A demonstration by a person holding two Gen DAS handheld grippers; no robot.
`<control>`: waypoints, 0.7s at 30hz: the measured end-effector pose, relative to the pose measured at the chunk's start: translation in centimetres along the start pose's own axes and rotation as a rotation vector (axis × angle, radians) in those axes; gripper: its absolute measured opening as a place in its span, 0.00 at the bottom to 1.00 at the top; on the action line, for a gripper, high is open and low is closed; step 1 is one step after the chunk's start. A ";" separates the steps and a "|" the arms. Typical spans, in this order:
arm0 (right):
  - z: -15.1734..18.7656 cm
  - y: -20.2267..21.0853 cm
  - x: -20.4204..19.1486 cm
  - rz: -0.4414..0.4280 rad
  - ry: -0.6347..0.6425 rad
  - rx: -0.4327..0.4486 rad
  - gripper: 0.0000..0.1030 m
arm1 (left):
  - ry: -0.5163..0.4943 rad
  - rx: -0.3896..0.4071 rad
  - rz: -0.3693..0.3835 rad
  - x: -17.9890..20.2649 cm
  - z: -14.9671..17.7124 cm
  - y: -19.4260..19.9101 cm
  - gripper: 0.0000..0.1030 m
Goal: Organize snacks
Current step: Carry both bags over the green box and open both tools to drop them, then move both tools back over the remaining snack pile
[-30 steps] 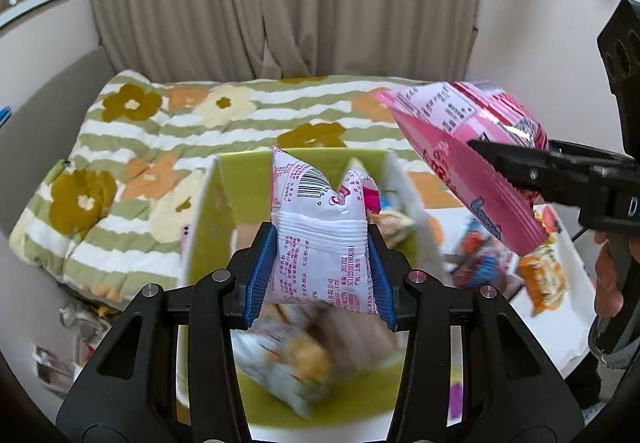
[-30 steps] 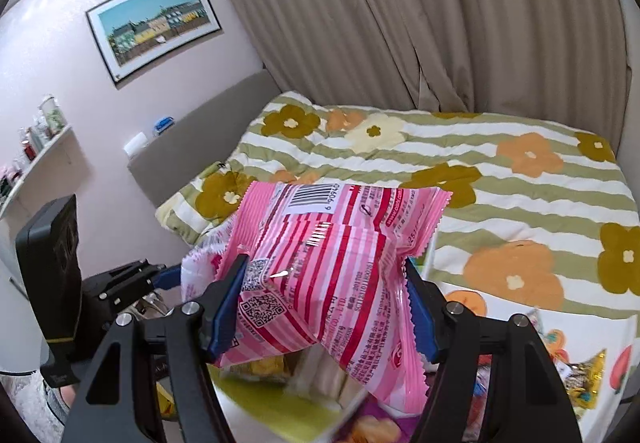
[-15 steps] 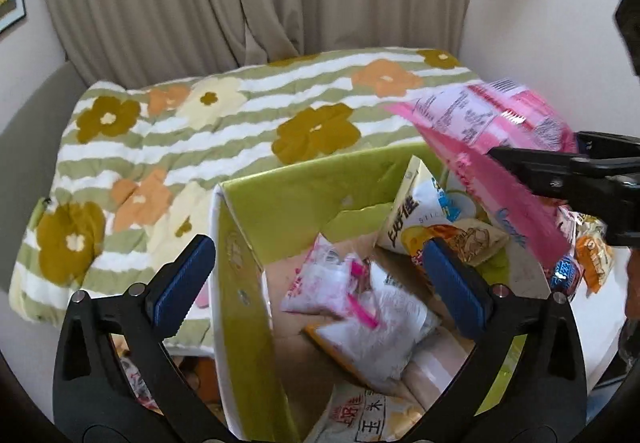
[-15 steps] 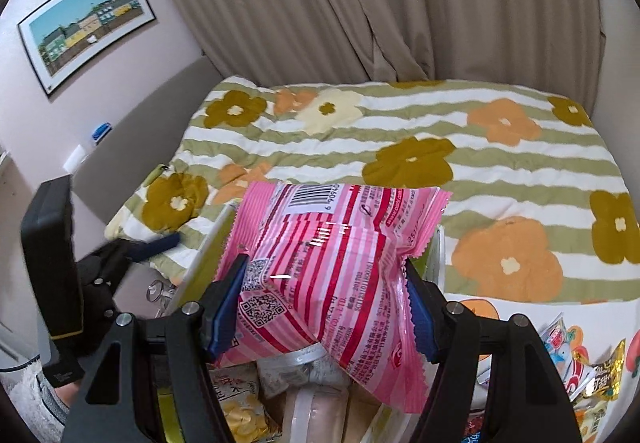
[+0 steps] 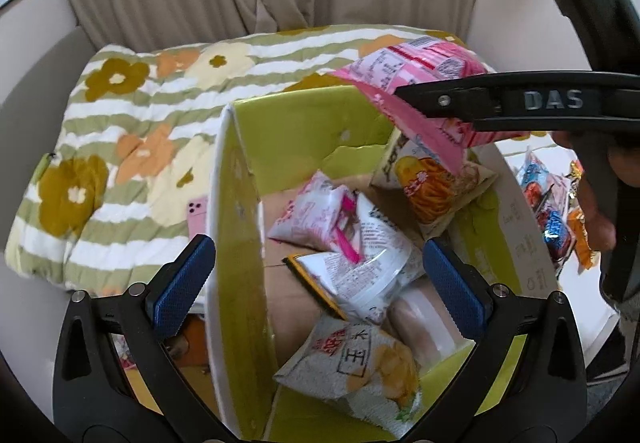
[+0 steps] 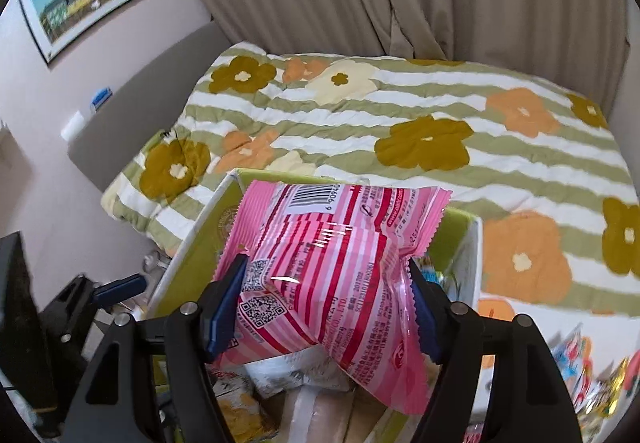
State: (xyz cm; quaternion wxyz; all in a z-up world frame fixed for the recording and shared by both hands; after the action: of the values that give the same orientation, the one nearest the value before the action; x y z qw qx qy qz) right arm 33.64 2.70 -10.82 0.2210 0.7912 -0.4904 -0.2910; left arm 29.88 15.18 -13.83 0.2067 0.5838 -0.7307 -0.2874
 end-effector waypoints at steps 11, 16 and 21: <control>0.9 -0.6 -1.8 -0.024 0.039 0.018 0.98 | 0.059 0.001 -0.042 -1.8 1.2 2.0 1.00; 1.4 1.0 -2.1 0.007 0.045 0.022 0.98 | 0.061 0.018 -0.030 -1.7 1.1 2.9 1.00; 1.1 3.5 -2.6 0.028 0.033 0.052 0.98 | 0.064 0.041 -0.007 -1.5 0.4 3.8 1.00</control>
State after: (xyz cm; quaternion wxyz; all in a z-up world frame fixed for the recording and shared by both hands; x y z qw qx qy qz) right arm 29.77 3.48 -8.77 0.2125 0.7944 -0.5052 -0.2619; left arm 27.24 17.24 -11.56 0.2171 0.5992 -0.7275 -0.2540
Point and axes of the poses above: each gripper's, at about its wrist camera, not at the fingertips, and y roughly against the way its jaws point, x to its right, z to its underside, the point moved 1 cm from there along -y, roughly the way its jaws point, and after that the axes turned 11 degrees about x, right-handed, at the moved point
